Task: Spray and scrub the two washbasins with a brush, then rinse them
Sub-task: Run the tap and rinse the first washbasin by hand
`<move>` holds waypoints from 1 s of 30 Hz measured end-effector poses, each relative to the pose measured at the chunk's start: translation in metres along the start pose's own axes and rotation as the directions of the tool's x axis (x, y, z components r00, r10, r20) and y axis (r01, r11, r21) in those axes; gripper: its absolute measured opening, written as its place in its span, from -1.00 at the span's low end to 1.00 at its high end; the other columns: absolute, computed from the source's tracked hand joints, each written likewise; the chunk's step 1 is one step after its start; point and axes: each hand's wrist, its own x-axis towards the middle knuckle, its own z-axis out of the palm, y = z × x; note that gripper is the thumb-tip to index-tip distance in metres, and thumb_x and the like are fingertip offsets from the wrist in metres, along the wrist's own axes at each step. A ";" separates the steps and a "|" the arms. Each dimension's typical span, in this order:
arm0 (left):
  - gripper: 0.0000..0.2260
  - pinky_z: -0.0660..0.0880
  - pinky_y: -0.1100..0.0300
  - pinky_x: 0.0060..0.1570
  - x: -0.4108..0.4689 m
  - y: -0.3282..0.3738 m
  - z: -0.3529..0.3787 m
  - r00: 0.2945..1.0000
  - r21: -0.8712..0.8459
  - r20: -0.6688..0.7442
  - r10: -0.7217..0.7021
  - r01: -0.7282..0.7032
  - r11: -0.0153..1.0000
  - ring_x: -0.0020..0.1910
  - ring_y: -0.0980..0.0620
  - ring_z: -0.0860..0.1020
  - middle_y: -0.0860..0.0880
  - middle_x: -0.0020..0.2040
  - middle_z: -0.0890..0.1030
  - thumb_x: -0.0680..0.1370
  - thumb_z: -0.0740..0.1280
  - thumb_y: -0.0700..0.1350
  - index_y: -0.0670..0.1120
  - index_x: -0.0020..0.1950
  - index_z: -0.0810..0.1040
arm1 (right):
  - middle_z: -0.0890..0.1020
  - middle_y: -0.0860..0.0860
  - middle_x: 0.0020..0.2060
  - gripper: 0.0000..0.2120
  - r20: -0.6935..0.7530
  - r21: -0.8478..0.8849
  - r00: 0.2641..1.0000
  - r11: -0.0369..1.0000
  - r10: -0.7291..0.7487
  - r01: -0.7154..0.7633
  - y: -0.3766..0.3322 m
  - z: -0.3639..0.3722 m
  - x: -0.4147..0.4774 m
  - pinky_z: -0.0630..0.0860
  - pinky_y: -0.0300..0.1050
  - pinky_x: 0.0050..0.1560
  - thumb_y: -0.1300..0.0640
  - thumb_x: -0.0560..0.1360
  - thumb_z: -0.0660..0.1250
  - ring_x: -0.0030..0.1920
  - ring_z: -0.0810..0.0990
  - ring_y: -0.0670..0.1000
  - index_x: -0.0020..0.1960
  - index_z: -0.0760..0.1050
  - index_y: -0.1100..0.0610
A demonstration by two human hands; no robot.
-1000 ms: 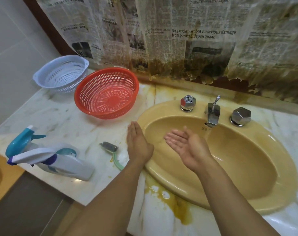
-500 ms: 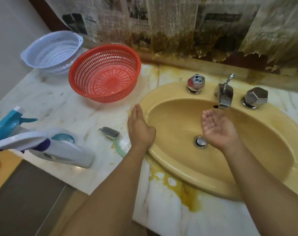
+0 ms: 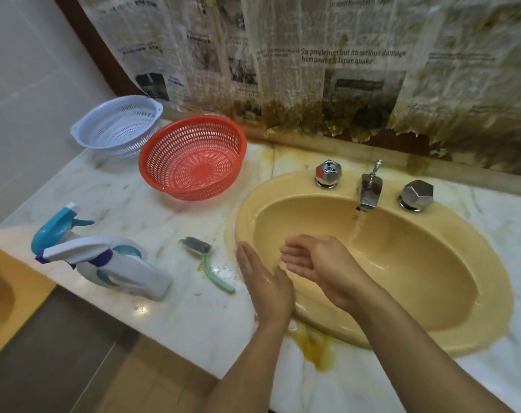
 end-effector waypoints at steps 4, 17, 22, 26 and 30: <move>-0.25 -0.07 0.18 0.59 -0.022 -0.002 0.004 1.000 0.009 -0.008 0.024 -0.024 1.000 0.66 0.11 -0.18 0.04 0.69 -0.12 0.65 0.30 -0.16 -0.08 0.69 -0.11 | 0.69 0.28 0.05 -0.65 -0.143 0.192 0.989 0.981 0.024 0.004 0.019 -0.042 0.004 0.58 0.09 0.25 0.09 0.69 0.19 0.09 0.70 0.20 0.23 0.52 0.38; -0.09 -0.12 0.01 0.62 0.100 -0.002 -0.020 0.975 0.332 0.223 0.025 -0.100 0.938 0.66 0.00 -0.10 -0.04 0.69 -0.03 0.45 0.36 -0.22 -0.08 0.70 -0.07 | 0.66 0.28 0.12 -0.59 -0.175 0.766 0.970 0.642 0.170 0.026 0.007 -0.116 0.062 0.59 0.07 0.14 0.00 0.71 0.13 0.15 0.64 0.25 0.21 0.52 0.33; -0.16 -0.02 0.00 0.62 0.092 -0.002 -0.018 0.991 0.284 0.119 0.062 -0.094 0.954 0.65 -0.02 0.03 -0.05 0.67 0.13 0.44 0.37 -0.24 -0.06 0.68 0.10 | 0.70 0.17 -0.01 -0.67 -0.245 0.799 0.940 0.599 0.238 0.057 -0.001 -0.115 0.083 0.63 -0.06 -0.06 0.05 0.70 0.18 0.04 0.68 0.10 0.05 0.59 0.27; -0.15 0.00 -0.03 0.59 0.095 -0.004 -0.017 0.993 0.331 0.091 0.071 -0.098 0.939 0.64 -0.01 0.07 -0.02 0.65 0.17 0.41 0.39 -0.21 -0.01 0.67 0.13 | 0.71 0.13 -0.24 -0.73 -0.216 0.821 0.940 0.571 0.265 0.027 -0.004 -0.110 0.101 0.66 -0.16 -0.29 0.09 0.67 0.22 -0.18 0.71 0.05 -0.14 0.51 0.19; -0.13 0.00 -0.09 0.58 0.098 -0.005 -0.016 0.991 0.369 0.105 0.087 -0.120 0.922 0.64 -0.03 0.08 -0.04 0.65 0.17 0.40 0.41 -0.21 -0.02 0.67 0.13 | 0.69 0.13 -0.32 -0.74 -0.201 0.877 0.943 0.478 0.264 0.053 -0.008 -0.110 0.110 0.64 -0.16 -0.38 0.09 0.66 0.25 -0.35 0.71 0.07 -0.19 0.43 0.13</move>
